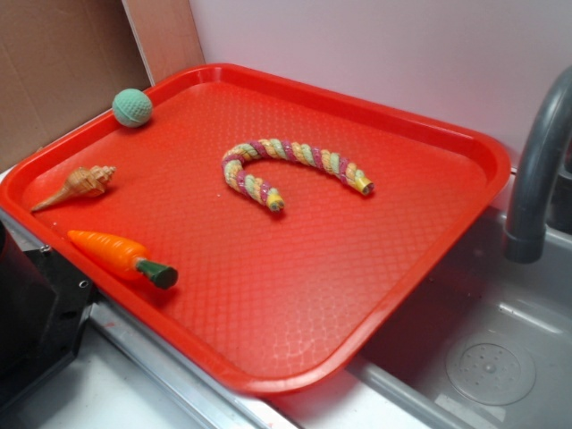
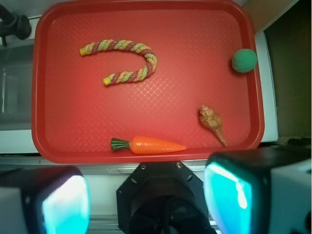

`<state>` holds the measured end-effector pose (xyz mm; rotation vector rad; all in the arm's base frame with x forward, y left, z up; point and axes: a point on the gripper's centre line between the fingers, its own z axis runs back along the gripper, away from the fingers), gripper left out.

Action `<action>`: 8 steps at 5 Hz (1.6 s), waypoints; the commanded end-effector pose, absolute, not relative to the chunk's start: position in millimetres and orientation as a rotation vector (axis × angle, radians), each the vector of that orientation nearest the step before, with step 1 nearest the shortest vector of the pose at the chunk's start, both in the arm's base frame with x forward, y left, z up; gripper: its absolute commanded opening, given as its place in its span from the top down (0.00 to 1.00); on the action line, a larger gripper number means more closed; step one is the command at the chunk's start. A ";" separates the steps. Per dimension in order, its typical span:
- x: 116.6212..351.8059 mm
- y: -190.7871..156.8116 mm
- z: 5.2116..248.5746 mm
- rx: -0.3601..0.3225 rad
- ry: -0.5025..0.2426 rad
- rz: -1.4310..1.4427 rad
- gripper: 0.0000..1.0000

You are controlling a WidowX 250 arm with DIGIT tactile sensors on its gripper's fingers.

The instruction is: Grab the shell.

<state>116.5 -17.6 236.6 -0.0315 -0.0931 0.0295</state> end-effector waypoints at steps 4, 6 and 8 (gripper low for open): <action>159.0 74.4 115.5 0.037 -0.040 -0.231 0.00; 154.3 93.9 69.0 0.037 -0.062 -0.324 0.00; 155.3 95.3 23.6 0.089 0.062 -0.376 0.00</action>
